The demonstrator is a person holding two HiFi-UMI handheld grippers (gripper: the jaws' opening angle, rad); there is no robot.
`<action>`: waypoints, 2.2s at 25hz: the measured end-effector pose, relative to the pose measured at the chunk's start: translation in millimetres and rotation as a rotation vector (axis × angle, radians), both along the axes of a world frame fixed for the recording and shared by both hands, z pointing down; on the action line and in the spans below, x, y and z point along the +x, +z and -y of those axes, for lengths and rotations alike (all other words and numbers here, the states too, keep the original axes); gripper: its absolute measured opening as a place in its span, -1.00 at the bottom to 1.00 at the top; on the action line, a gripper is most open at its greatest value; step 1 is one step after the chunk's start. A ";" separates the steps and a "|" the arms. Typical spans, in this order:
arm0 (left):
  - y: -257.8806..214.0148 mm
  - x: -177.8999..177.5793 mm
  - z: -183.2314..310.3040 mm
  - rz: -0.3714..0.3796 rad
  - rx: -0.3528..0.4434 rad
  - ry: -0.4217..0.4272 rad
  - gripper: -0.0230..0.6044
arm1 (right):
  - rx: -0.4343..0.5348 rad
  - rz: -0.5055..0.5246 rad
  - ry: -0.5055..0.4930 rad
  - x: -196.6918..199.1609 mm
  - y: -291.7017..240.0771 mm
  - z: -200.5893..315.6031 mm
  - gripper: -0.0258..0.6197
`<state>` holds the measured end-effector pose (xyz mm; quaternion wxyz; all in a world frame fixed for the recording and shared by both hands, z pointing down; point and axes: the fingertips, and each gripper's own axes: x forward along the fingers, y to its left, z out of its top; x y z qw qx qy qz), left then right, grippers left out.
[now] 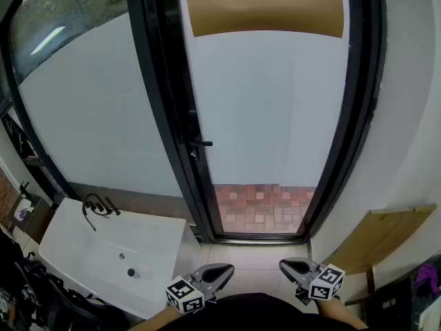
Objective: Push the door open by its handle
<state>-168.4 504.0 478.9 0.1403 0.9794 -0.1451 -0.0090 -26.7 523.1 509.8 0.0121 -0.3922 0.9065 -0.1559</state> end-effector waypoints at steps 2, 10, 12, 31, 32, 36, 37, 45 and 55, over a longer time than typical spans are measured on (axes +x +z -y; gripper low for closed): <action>-3.0 13.1 -0.1 0.007 0.005 -0.007 -0.93 | 0.018 -0.012 -0.002 13.5 -6.5 0.9 -0.92; -16.6 34.8 28.5 0.020 0.040 -0.136 -0.93 | 0.043 -0.010 -0.036 53.0 -12.4 13.6 -0.92; -21.5 24.6 50.2 0.031 0.056 -0.182 -0.93 | 0.038 -0.004 -0.041 52.4 -8.9 25.3 -0.92; -107.7 -16.1 383.0 0.304 0.677 -0.030 -0.69 | 0.055 -0.049 0.061 -20.7 -61.3 315.6 -0.92; -114.4 -7.8 397.2 0.367 0.742 -0.043 -0.68 | 0.047 -0.049 0.059 -17.1 -59.6 322.9 -0.92; -111.0 34.8 461.4 0.734 0.932 -0.097 -0.65 | 0.038 -0.038 0.001 9.1 -63.8 354.7 -0.92; -101.1 42.0 476.0 0.847 0.962 -0.108 -0.62 | 0.038 -0.026 -0.031 16.0 -63.5 364.1 -0.92; -47.9 51.2 524.1 1.178 0.702 0.011 -0.53 | 0.031 0.021 -0.335 52.7 -50.4 441.4 -0.92; 14.8 42.2 573.2 1.651 1.019 0.036 -0.93 | 0.024 0.058 -0.409 22.4 -40.4 483.5 -0.92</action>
